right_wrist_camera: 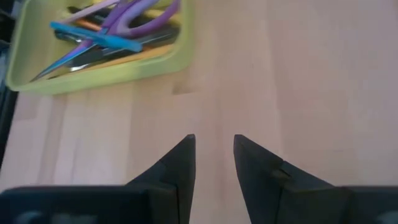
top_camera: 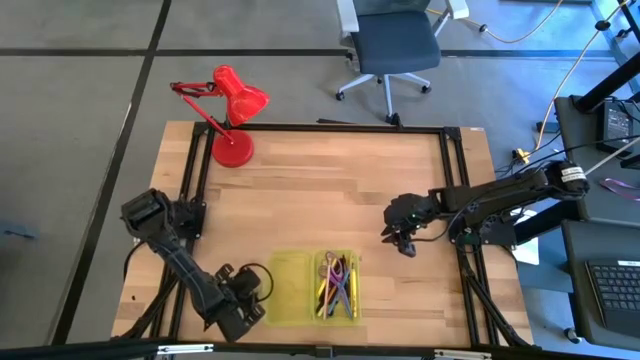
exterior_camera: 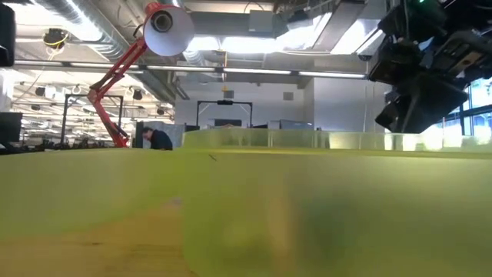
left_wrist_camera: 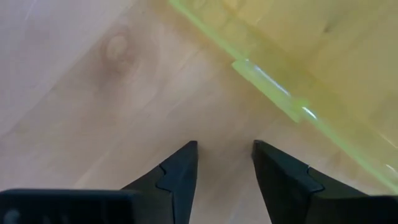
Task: Pick & place school supplies into a supply box
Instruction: Close the yellow supply box
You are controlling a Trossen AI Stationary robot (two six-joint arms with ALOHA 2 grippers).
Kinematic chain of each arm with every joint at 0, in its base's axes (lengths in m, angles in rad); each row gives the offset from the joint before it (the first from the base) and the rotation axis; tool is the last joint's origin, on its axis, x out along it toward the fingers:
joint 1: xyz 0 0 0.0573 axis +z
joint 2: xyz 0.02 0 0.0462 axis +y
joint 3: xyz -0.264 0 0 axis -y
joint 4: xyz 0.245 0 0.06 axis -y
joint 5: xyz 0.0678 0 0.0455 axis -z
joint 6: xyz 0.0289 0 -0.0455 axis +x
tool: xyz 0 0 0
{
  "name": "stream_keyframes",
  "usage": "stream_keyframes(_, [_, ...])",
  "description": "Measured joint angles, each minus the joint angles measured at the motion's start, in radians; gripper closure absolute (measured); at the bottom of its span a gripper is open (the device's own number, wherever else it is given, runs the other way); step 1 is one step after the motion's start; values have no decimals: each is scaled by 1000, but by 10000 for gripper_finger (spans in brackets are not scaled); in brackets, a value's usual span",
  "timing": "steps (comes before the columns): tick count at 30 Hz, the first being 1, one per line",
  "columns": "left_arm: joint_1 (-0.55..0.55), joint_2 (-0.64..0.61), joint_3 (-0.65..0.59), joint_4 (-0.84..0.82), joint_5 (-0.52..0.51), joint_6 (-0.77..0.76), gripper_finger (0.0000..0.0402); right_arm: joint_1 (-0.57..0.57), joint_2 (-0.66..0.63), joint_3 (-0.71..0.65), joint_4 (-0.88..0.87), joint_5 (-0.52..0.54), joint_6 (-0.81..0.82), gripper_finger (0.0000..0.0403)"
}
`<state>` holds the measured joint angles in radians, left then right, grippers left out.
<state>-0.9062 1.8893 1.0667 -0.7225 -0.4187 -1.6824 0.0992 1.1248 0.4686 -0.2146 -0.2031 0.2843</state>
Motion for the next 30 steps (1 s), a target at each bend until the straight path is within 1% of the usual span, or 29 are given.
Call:
stream_keyframes(2, [-19,5,-2,25,-38,1,252,20,0,0,8,9,3,289])
stream_keyframes(5, [-55,14,-4,102,-103,28,253,49,0,0,20,82,26,289])
stream_keyframes(7, [-78,26,-3,161,-152,80,252,68,0,0,24,130,53,289])
stream_keyframes(9, [-96,45,-2,201,-171,112,249,90,0,0,24,159,77,289])
stream_keyframes(11, [-105,64,2,220,-182,104,247,117,5,0,27,174,95,289])
stream_keyframes(14, [-118,92,3,233,-232,100,248,175,36,0,56,193,117,289])
stream_keyframes(17, [-132,109,3,242,-295,119,251,250,101,0,96,223,136,289])
stream_keyframes(20, [-131,110,3,244,-307,156,250,324,198,0,208,255,139,289])
stream_keyframes(23, [-131,111,2,243,-312,181,248,373,305,0,394,289,138,289])
stream_keyframes(27, [-131,115,1,241,-338,201,249,395,432,0,593,299,135,289])
stream_keyframes(30, [-130,115,0,238,-344,201,252,398,513,0,674,299,138,289])
